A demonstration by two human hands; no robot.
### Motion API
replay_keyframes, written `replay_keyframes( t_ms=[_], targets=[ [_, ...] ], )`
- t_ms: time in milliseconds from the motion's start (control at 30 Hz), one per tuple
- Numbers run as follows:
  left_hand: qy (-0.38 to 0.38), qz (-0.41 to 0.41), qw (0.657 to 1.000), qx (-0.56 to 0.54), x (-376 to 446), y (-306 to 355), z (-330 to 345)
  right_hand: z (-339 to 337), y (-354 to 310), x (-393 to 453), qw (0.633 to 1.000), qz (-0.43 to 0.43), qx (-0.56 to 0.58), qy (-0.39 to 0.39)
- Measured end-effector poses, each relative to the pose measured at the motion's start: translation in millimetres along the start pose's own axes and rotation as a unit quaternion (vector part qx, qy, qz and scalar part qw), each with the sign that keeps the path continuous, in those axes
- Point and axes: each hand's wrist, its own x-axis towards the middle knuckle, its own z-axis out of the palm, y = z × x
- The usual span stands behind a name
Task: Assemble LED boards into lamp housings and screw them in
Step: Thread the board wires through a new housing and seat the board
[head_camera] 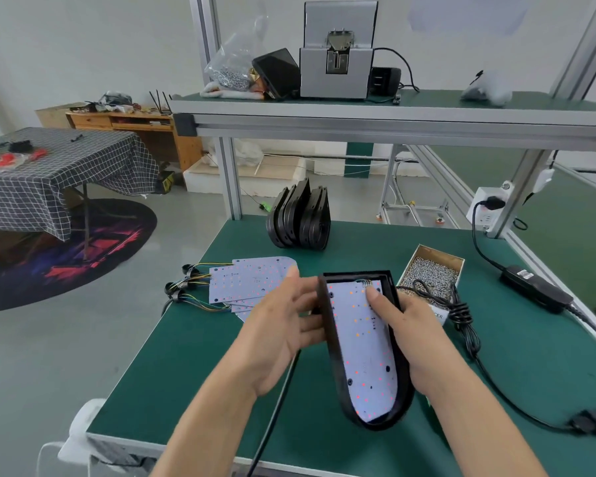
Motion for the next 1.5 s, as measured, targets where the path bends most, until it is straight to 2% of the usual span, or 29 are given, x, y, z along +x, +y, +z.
replay_keyframes(
  t_ms=[100, 167, 233, 267, 300, 433, 500, 667, 833, 933, 1000, 1067, 1100, 1200, 1300, 1400, 1500],
  targets=[
    [0.067, 0.025, 0.983, 0.167, -1, 5, -6, -2, 1, -2, 0.998, 0.029, 0.05, -0.023],
    [0.112, 0.08, 0.932, 0.335, -1, 4, -8, -4, 0, -3, 0.995, 0.048, 0.076, -0.036],
    [0.115, 0.11, 0.884, 0.44, -2, 1, -7, -7, 0, -2, 0.991, 0.065, 0.103, -0.048],
    [0.108, 0.108, 0.882, 0.445, -2, -1, -5, -7, -1, -2, 0.989, 0.074, 0.114, -0.052],
    [0.092, 0.098, 0.897, 0.42, -2, -3, -3, -6, -1, -2, 0.988, 0.08, 0.123, -0.057],
    [0.011, -0.007, 0.983, 0.184, -1, -14, 12, -9, -4, 1, 0.98, 0.089, 0.153, -0.092],
    [0.02, -0.024, 0.996, 0.085, -1, -15, 17, -9, -3, 4, 0.979, 0.105, 0.156, -0.085],
    [0.125, 0.047, 0.965, 0.224, 7, -11, 18, -17, 4, 13, 0.95, 0.158, 0.255, -0.09],
    [0.139, 0.088, 0.962, 0.219, 7, -16, 11, -19, 8, 23, 0.922, 0.166, 0.302, -0.176],
    [0.154, 0.097, 0.957, 0.226, 8, -19, 8, -24, 20, 31, 0.874, 0.191, 0.367, -0.255],
    [0.124, 0.079, 0.968, 0.202, 6, -19, 6, -21, 25, 32, 0.856, 0.188, 0.392, -0.281],
    [0.07, 0.053, 0.982, 0.167, 4, -15, 5, -30, 33, 36, 0.865, 0.171, 0.393, -0.261],
    [0.061, 0.045, 0.984, 0.164, 3, -13, 3, -30, 37, 37, 0.859, 0.164, 0.397, -0.277],
    [0.096, 0.052, 0.972, 0.206, 4, -10, 0, -34, 44, 39, 0.865, 0.153, 0.379, -0.29],
    [0.114, 0.076, 0.964, 0.227, 5, -8, 3, -35, 43, 34, 0.875, 0.179, 0.369, -0.259],
    [0.13, 0.106, 0.955, 0.246, 9, -5, 5, -33, 44, 30, 0.902, 0.192, 0.331, -0.201],
    [0.135, 0.123, 0.939, 0.292, 17, 1, 9, -25, 44, 22, 0.947, 0.145, 0.256, -0.129]
  ],
)
